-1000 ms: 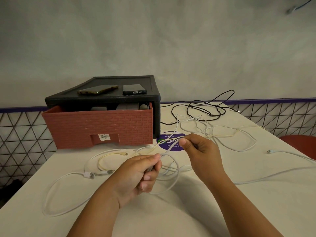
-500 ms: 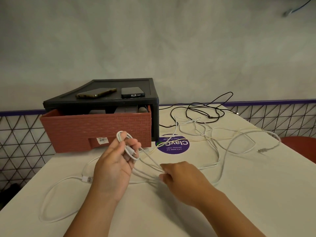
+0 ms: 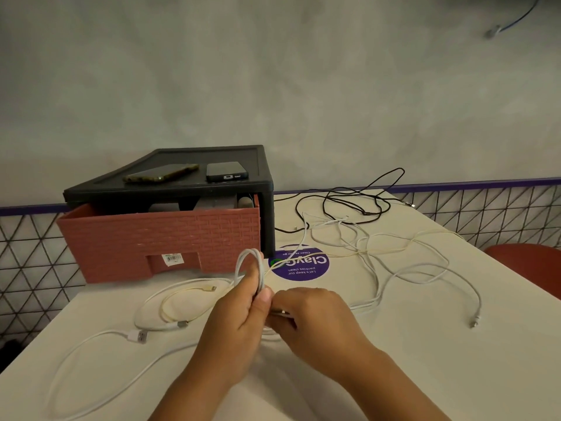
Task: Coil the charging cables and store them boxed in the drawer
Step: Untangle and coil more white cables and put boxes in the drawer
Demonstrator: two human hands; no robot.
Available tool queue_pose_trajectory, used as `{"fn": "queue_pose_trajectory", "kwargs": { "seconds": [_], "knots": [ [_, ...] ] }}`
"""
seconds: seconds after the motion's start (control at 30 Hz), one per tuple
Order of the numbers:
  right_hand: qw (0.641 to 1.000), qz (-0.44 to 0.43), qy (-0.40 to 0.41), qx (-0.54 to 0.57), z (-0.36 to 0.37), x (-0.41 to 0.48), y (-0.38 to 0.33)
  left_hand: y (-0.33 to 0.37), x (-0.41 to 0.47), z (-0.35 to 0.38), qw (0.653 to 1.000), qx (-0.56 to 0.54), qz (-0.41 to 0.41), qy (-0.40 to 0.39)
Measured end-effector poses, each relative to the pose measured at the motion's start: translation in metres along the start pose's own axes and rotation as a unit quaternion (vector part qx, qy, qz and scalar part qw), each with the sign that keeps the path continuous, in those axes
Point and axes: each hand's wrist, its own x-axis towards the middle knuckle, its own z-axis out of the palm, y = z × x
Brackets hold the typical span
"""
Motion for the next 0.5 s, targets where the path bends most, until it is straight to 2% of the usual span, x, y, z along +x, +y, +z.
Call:
{"fn": "queue_pose_trajectory", "kwargs": {
  "seconds": [0.07,0.23,0.33,0.4,0.5],
  "knots": [
    [0.998,0.006,0.057,-0.023,-0.002,0.002,0.005,0.001,0.0,0.001,1.0,0.01,-0.007,-0.014],
    [0.987,0.012,0.139,-0.083,-0.006,0.005,0.019,-0.002,0.0,0.003,0.998,0.028,-0.019,-0.054],
    [0.979,0.01,0.172,-0.113,-0.009,0.005,0.021,-0.004,0.0,0.006,0.999,0.039,-0.005,-0.037],
    [0.971,0.005,0.203,-0.126,-0.01,0.005,0.023,-0.001,0.0,0.006,1.0,0.018,-0.002,-0.014],
    [0.958,0.029,0.252,-0.137,-0.017,0.004,0.03,0.009,0.002,0.005,0.997,-0.08,-0.023,0.007]
  ]
}}
